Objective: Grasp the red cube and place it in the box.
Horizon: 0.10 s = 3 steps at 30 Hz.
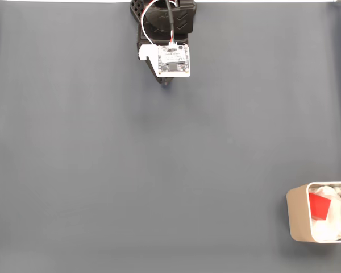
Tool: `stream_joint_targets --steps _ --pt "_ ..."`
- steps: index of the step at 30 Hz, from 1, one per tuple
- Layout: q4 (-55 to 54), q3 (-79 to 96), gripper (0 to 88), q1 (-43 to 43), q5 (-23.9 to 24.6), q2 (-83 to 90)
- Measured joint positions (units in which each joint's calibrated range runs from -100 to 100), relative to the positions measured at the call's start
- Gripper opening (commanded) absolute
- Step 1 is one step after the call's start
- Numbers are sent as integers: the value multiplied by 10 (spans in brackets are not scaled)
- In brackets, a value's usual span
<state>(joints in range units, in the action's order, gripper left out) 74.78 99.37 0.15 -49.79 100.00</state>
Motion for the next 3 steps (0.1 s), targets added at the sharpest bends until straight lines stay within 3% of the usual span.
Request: stream_joint_targets --steps 3 --pt "0 0 0 0 0 0"
